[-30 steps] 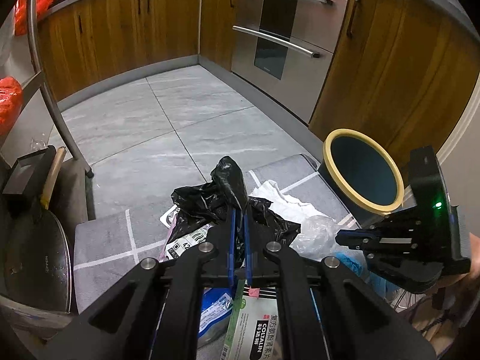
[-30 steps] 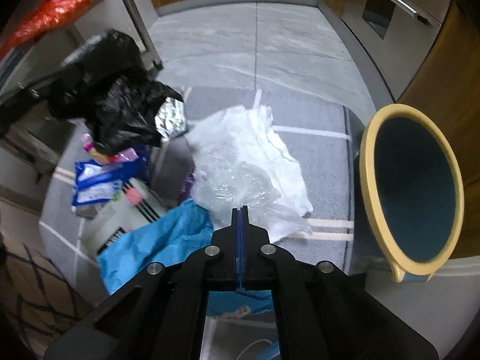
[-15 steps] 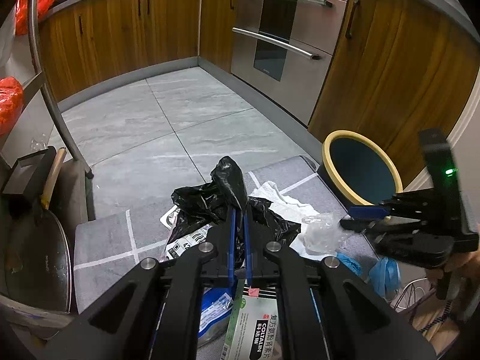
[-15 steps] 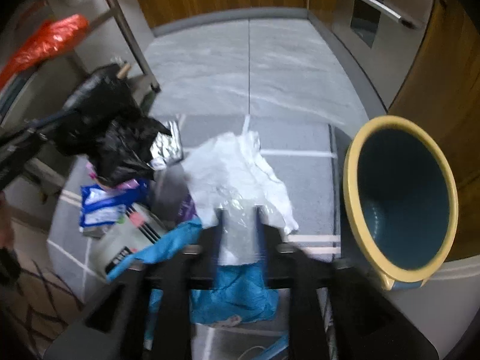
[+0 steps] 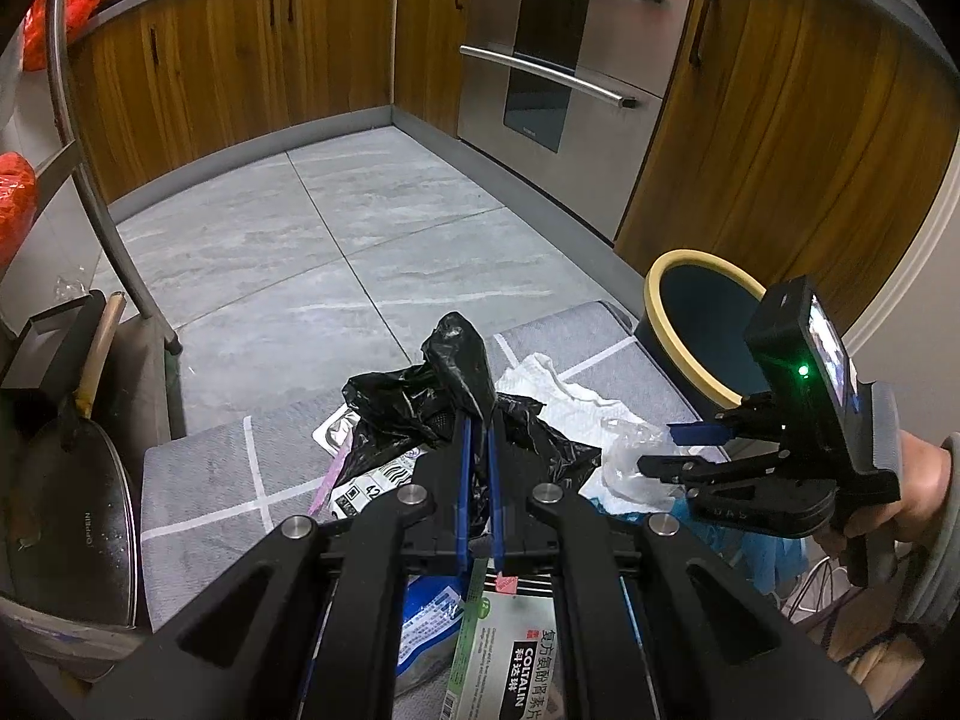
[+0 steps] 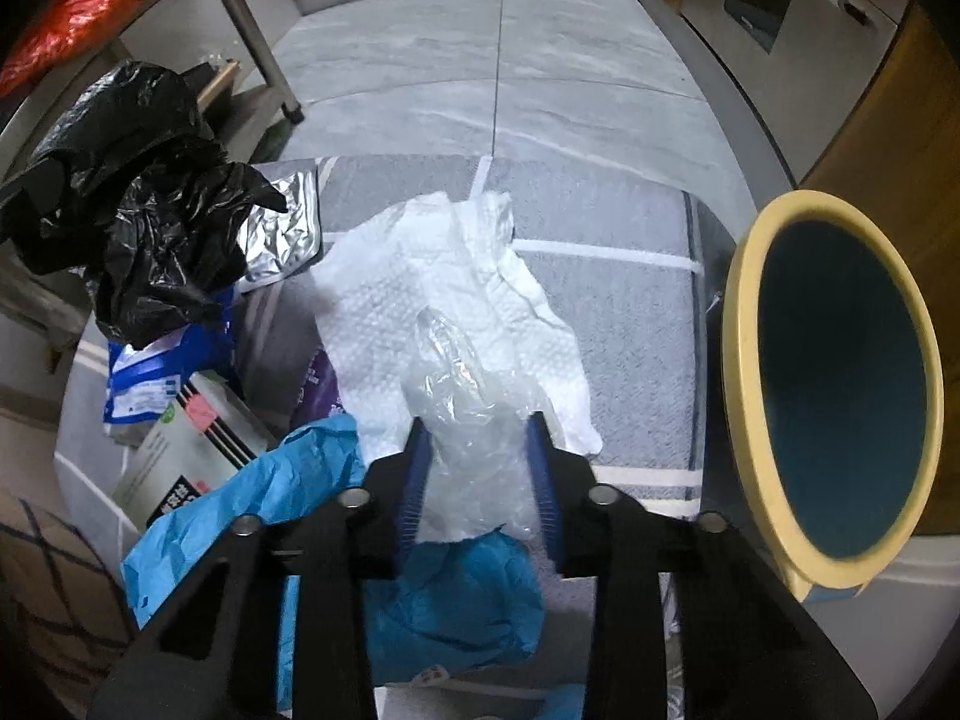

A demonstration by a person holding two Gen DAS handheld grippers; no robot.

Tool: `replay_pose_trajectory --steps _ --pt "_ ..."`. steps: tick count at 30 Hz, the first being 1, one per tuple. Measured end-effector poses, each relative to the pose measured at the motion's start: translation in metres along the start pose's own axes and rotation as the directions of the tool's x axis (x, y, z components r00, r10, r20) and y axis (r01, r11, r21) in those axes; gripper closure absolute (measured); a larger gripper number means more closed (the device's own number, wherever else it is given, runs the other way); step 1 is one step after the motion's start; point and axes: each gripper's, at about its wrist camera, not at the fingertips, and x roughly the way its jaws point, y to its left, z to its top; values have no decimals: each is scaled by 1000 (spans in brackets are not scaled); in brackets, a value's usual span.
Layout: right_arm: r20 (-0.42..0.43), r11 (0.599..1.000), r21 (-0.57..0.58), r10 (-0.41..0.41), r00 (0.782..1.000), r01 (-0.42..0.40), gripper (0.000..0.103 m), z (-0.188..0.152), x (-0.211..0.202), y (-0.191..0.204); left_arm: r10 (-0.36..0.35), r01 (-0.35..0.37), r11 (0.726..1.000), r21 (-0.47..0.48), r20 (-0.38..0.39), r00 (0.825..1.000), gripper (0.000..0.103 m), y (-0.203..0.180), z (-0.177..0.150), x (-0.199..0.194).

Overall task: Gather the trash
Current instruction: 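Lift the black bag with the left gripper while the right gripper lifts the clear bag, then carry both bags over the teal bin and open both grippers to drop them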

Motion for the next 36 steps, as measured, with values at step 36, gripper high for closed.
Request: replay_pose_trajectory --steps 36 --pt "257 846 521 -284 924 115 88 -7 -118 -152 -217 209 958 197 20 976 98 -154 74 42"
